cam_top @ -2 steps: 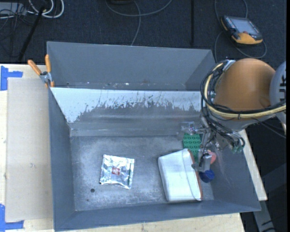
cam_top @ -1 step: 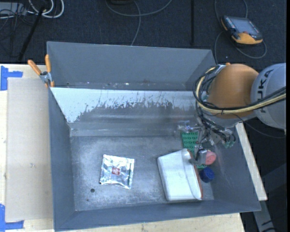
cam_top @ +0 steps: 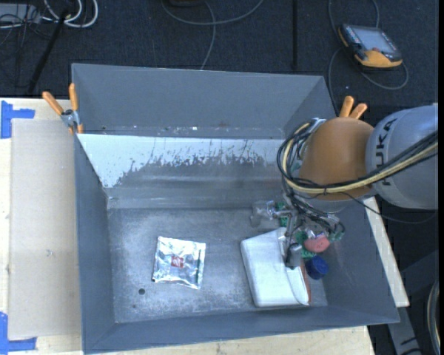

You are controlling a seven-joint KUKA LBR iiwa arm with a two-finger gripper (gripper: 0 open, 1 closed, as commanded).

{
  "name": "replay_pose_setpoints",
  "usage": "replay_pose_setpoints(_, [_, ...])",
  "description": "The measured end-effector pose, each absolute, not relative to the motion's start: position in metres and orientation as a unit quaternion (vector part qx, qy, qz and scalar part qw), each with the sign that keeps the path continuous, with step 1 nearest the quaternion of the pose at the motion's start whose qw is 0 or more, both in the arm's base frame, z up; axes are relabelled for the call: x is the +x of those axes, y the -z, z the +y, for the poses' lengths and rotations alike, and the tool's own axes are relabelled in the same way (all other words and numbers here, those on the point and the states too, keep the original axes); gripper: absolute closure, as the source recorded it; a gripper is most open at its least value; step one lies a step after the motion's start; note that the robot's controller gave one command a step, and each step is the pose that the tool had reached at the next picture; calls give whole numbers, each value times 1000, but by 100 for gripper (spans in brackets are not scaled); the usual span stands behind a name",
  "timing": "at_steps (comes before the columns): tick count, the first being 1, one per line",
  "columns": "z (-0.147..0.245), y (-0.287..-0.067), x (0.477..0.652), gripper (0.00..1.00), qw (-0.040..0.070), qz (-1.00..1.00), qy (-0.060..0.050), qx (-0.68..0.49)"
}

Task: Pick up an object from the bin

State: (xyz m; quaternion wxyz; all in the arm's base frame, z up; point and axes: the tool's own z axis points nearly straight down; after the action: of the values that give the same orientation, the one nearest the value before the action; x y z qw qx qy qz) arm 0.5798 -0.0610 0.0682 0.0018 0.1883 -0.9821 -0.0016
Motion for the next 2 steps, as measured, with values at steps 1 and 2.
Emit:
replay_pose_setpoints(1, [-11, -70, 592, 0, -1, -963, 1, 269])
replay_pose_setpoints(2, [-13, -70, 592, 100, -1, -964, 0, 267])
